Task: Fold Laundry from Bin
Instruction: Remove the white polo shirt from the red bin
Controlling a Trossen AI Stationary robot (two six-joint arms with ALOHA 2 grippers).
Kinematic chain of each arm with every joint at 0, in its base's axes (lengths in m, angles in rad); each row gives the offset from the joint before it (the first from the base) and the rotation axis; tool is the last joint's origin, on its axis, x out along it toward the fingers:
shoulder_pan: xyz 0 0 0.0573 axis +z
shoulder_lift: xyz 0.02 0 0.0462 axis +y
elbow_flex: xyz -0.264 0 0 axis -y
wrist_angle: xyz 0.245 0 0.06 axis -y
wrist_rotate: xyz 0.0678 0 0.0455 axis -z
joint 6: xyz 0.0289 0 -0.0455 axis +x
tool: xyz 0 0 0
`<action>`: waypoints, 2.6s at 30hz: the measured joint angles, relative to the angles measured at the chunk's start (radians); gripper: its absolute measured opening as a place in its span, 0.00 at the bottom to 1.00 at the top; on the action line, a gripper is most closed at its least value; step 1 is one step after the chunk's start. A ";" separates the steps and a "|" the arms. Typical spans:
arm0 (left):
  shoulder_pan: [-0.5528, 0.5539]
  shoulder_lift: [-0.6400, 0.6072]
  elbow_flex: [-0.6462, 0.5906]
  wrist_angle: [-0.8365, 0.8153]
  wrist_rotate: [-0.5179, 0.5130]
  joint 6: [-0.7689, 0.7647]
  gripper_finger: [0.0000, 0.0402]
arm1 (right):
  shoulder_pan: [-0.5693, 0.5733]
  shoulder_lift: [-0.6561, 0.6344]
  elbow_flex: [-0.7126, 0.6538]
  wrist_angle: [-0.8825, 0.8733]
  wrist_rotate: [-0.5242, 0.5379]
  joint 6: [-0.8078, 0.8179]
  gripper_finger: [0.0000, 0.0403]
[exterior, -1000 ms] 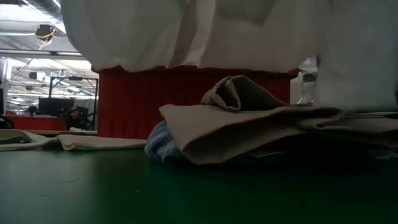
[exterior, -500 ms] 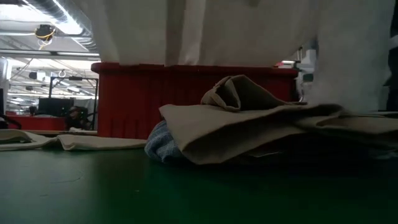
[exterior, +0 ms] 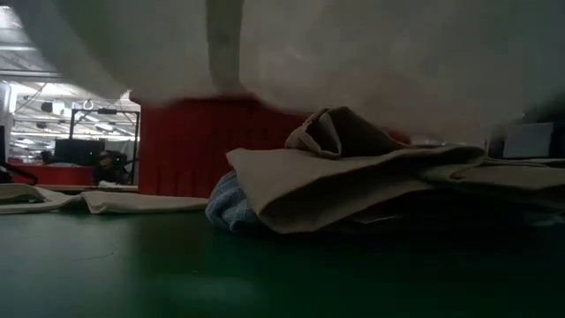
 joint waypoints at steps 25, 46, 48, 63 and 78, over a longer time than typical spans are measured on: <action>0.264 -0.220 0.001 -0.279 -0.894 0.368 0.00 | -0.079 -0.194 0.003 -0.795 1.130 -0.072 0.01; 0.841 0.157 0.000 -0.570 -0.182 0.197 0.00 | -0.186 -0.226 -0.207 -1.586 0.780 0.822 0.01; 0.885 0.195 0.000 -0.566 -0.136 0.195 0.00 | -0.199 -0.248 -0.267 -1.587 0.739 0.777 0.01; 1.070 0.455 0.000 -0.291 0.206 0.296 0.00 | -0.223 -0.687 -0.889 -1.590 0.725 1.128 0.01; 1.177 0.558 0.000 0.017 0.067 0.304 0.00 | -0.413 -0.965 -1.260 -1.588 0.796 1.179 0.01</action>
